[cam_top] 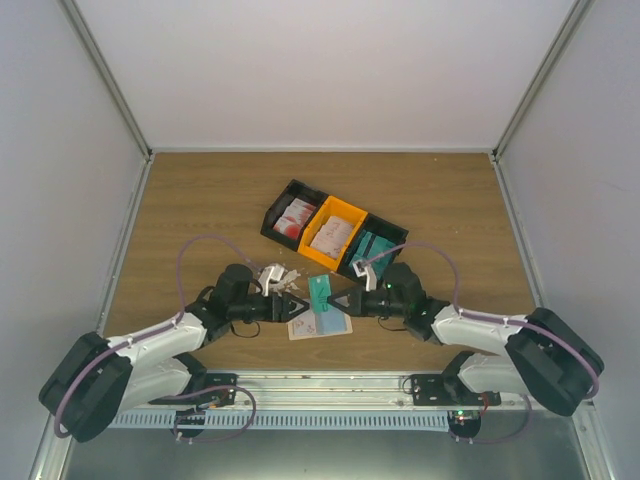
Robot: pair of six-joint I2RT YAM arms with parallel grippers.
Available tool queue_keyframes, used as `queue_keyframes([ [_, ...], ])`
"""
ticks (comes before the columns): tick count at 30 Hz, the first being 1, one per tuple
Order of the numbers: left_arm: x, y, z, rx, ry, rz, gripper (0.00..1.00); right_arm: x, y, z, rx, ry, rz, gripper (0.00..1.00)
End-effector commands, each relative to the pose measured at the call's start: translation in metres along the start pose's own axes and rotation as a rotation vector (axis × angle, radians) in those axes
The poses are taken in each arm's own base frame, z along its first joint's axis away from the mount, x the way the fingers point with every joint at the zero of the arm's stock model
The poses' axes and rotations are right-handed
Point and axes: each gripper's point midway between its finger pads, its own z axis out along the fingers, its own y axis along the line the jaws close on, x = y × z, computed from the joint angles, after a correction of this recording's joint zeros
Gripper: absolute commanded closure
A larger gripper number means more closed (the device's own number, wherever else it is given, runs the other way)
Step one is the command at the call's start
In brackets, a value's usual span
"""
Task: Put the credit cards into the card holder
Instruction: Insert the credit card into the card holder.
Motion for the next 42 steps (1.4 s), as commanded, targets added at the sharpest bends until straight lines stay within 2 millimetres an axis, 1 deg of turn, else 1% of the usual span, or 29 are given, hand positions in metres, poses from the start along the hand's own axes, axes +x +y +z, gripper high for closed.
queue_keyframes([
  [1, -0.005, -0.027, -0.005, 0.141, -0.046, 0.028, 0.32, 0.005, 0.032, -0.004, -0.169, 0.018, -0.053, 0.99],
  [3, -0.004, -0.031, -0.006, 0.171, -0.043, 0.017, 0.32, 0.008, 0.04, -0.005, -0.22, 0.033, -0.054, 0.99],
  [6, 0.0, -0.035, -0.006, 0.22, -0.04, -0.008, 0.36, 0.013, 0.049, -0.007, -0.284, 0.054, -0.048, 0.99],
  [11, -0.003, -0.035, -0.005, 0.232, -0.058, -0.033, 0.5, 0.021, 0.053, -0.007, -0.342, 0.09, -0.021, 0.99],
  [16, -0.006, -0.037, -0.004, 0.244, -0.061, -0.038, 0.61, 0.025, 0.056, -0.005, -0.377, 0.11, -0.006, 1.0],
  [17, -0.005, -0.038, -0.003, 0.248, -0.058, -0.039, 0.65, 0.026, 0.055, -0.003, -0.372, 0.112, -0.002, 1.0],
  [21, -0.003, -0.035, -0.001, 0.245, -0.046, -0.04, 0.93, 0.027, 0.047, 0.001, -0.346, 0.117, 0.015, 1.0],
  [22, -0.003, -0.034, 0.0, 0.242, -0.045, -0.04, 0.98, 0.027, 0.045, 0.002, -0.337, 0.118, 0.02, 0.99],
  [23, -0.002, -0.032, 0.0, 0.236, -0.043, -0.04, 1.0, 0.028, 0.042, 0.003, -0.326, 0.119, 0.021, 0.99],
  [24, -0.001, -0.031, 0.0, 0.228, -0.043, -0.036, 1.0, 0.029, 0.038, 0.004, -0.306, 0.123, 0.025, 0.96],
  [25, -0.001, -0.028, 0.001, 0.214, -0.044, -0.033, 1.0, 0.029, 0.034, 0.006, -0.281, 0.122, 0.025, 0.91],
  [28, -0.001, -0.012, 0.005, 0.125, -0.039, -0.037, 1.0, 0.03, 0.011, 0.011, -0.148, 0.121, 0.018, 0.66],
  [29, 0.0, -0.007, 0.006, 0.094, -0.034, -0.039, 1.0, 0.029, -0.002, 0.012, -0.067, 0.119, 0.018, 0.62],
  [31, 0.002, 0.003, 0.008, 0.038, -0.015, -0.049, 1.0, 0.025, -0.034, 0.012, 0.136, 0.11, 0.017, 0.58],
  [32, 0.003, 0.007, 0.01, 0.018, -0.006, -0.055, 1.0, 0.021, -0.052, 0.008, 0.253, 0.091, 0.011, 0.58],
  [34, 0.005, 0.014, 0.014, -0.011, 0.019, -0.069, 1.0, 0.02, -0.072, -0.001, 0.4, 0.099, 0.003, 0.57],
  [37, 0.005, 0.015, 0.021, -0.008, 0.047, -0.082, 1.0, 0.015, -0.082, -0.009, 0.519, 0.093, -0.028, 0.57],
  [42, 0.007, 0.008, 0.032, 0.052, 0.101, -0.132, 1.0, 0.018, -0.096, -0.013, 0.725, 0.132, -0.083, 0.56],
])
